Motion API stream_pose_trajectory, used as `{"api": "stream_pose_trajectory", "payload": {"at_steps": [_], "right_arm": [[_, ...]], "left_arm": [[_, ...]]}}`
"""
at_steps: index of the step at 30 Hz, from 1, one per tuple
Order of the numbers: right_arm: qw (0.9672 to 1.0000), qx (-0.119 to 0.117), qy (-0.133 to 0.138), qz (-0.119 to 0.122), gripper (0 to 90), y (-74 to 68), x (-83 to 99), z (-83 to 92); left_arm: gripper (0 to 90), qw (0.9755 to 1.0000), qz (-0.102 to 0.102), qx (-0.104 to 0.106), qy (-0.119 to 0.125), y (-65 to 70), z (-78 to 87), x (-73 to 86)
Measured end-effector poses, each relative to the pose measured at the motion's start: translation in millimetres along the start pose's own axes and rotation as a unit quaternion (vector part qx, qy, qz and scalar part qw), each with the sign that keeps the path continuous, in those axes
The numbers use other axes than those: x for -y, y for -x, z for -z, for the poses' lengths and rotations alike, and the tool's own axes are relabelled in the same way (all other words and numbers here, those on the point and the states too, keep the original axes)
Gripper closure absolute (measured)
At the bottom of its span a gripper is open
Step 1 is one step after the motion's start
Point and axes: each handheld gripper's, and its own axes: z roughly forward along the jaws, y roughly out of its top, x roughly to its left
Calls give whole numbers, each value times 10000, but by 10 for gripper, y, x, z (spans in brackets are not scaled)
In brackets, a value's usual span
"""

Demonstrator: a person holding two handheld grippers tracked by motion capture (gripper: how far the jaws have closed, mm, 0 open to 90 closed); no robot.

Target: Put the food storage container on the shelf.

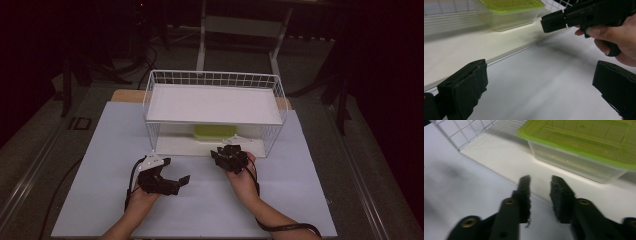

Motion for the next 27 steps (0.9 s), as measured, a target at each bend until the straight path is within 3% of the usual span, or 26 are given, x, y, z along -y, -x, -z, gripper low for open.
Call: {"api": "stream_pose_trajectory", "payload": {"at_steps": [5,8,12,16,17,20,27], "right_arm": [[9996,-254,82,-36,380,-21,54,129],[9989,-459,52,102,271,-20,65,197],[9974,-705,98,-73,216,36,88,273],[9970,-776,33,-54,185,62,108,310],[9969,-776,86,-13,131,71,125,332],[9962,-857,149,-23,140,85,145,403],[9961,-805,332,97,141,71,170,583]], "left_arm": [[4,9997,-189,142,116,37,8,-39],[4,9996,-211,172,112,52,-4,-56],[4,9994,-218,278,25,72,-31,-77],[4,9989,-250,383,-38,108,-41,-110],[4,9986,-264,458,-63,122,-39,-129],[4,9983,-258,512,-62,141,-27,-158],[4,9975,-225,664,-61,177,2,-178]]}}
